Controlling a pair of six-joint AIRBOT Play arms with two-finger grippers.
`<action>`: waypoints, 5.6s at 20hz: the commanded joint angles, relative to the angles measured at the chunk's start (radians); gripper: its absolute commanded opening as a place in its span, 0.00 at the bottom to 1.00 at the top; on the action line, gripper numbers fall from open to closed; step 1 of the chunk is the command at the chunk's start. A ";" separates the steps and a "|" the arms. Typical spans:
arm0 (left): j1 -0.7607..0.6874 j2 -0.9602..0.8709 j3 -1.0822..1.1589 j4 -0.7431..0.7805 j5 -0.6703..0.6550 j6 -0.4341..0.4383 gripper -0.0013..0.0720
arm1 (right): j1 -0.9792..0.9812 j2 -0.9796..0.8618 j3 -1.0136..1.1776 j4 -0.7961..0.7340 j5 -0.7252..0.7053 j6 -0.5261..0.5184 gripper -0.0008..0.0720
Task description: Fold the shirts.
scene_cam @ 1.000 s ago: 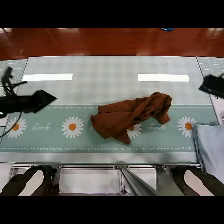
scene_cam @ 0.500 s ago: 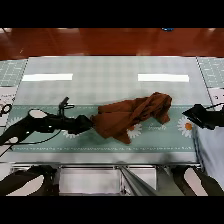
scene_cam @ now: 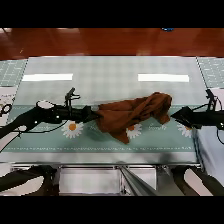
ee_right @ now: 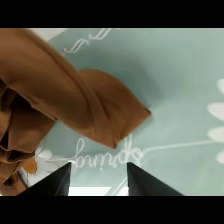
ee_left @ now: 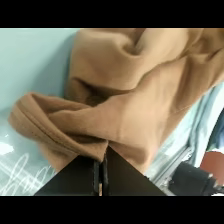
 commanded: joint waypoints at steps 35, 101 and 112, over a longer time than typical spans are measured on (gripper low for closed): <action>0.686 0.660 1.155 0.183 -0.329 -0.121 0.04 | 0.258 0.216 1.495 -0.234 0.422 0.165 0.05; 0.616 -0.070 0.028 0.406 -0.191 -0.101 0.04 | -0.203 -0.008 0.024 -0.150 0.119 0.040 0.57; 0.616 -0.070 0.042 0.406 -0.200 -0.095 0.04 | -0.101 -0.234 -0.051 0.085 0.037 -0.063 0.55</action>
